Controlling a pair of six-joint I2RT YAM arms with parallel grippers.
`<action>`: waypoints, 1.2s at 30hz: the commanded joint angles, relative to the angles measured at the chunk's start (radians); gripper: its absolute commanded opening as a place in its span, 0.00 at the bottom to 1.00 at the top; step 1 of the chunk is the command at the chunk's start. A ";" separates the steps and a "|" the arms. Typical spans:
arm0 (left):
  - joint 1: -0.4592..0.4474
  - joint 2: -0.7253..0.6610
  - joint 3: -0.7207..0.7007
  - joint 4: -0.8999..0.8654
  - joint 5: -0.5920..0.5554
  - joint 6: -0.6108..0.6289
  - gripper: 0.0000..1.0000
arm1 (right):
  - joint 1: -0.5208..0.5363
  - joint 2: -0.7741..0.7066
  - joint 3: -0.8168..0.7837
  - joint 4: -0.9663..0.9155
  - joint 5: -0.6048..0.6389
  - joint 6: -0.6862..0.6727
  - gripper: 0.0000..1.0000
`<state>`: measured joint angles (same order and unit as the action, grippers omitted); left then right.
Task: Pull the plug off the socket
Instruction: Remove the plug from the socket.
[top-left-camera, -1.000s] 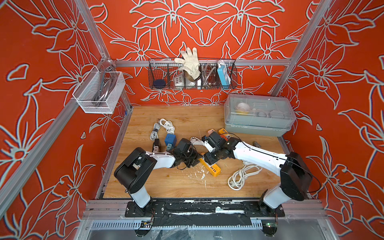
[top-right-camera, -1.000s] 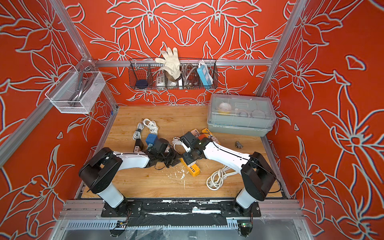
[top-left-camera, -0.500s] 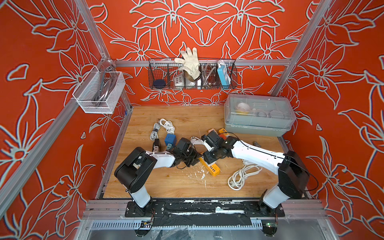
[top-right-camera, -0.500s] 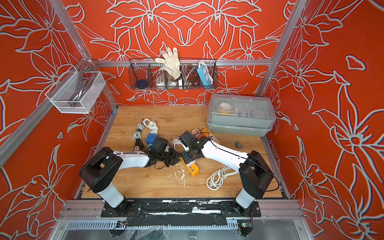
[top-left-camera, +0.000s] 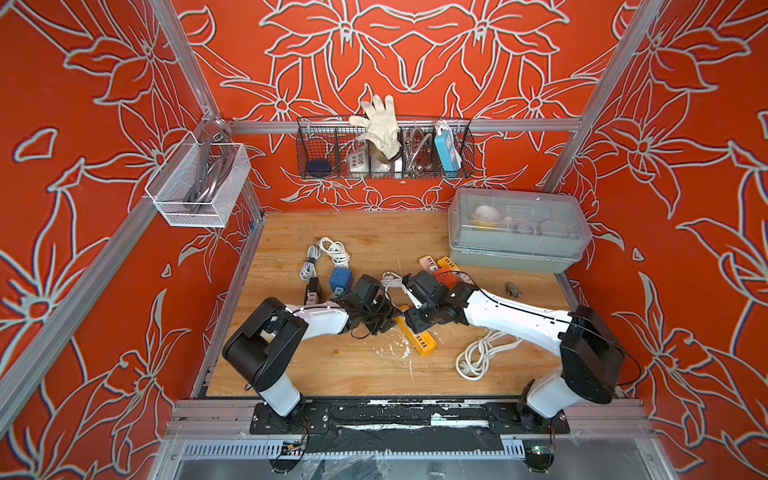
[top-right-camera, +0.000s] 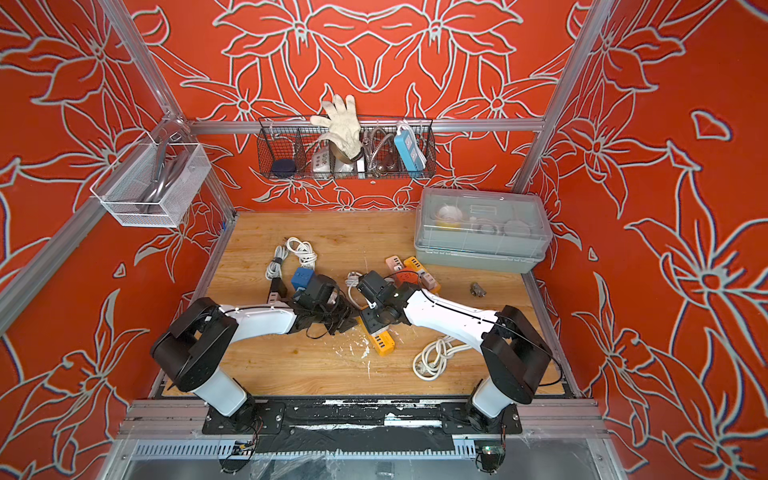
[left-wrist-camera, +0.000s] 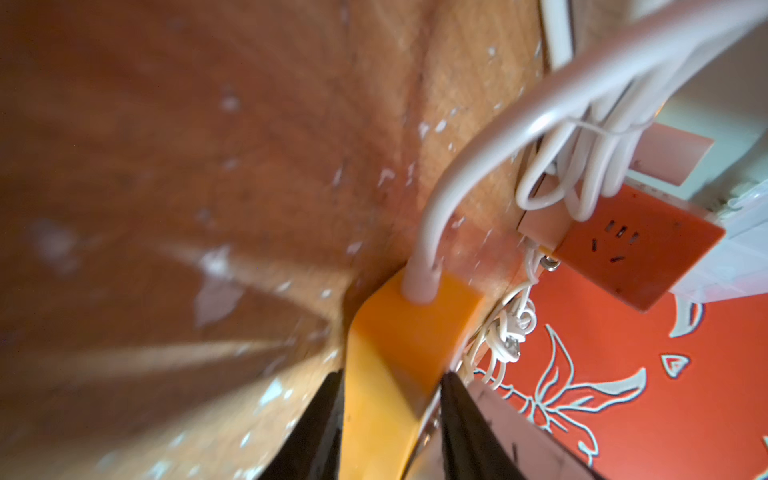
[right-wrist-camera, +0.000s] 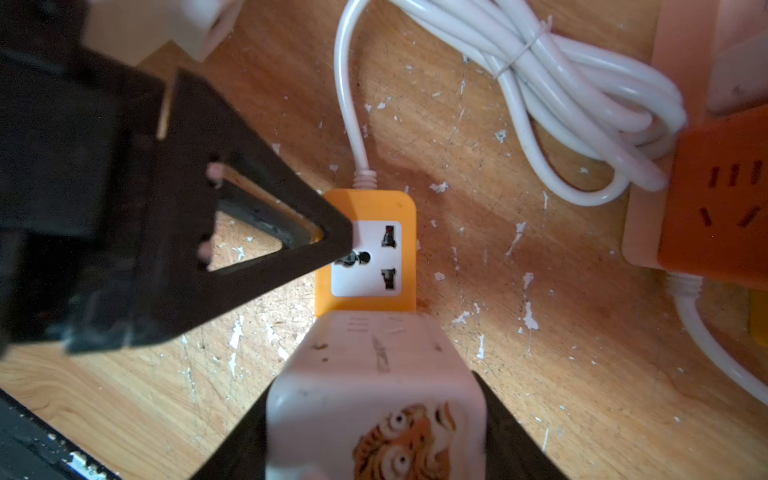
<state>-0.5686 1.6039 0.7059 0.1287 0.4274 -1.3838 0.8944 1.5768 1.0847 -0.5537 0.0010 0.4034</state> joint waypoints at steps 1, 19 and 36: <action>0.001 -0.091 -0.045 -0.080 -0.008 0.011 0.41 | -0.023 -0.004 -0.013 0.046 0.009 0.053 0.44; 0.010 -0.102 -0.190 0.215 -0.019 -0.093 0.42 | -0.032 -0.016 -0.071 0.077 -0.049 0.080 0.44; 0.003 0.078 -0.142 0.362 0.087 -0.099 0.38 | -0.031 0.005 -0.067 0.102 -0.098 0.087 0.43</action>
<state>-0.5499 1.6386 0.5560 0.4911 0.4850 -1.4818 0.8566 1.5631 1.0233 -0.4397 -0.0547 0.4671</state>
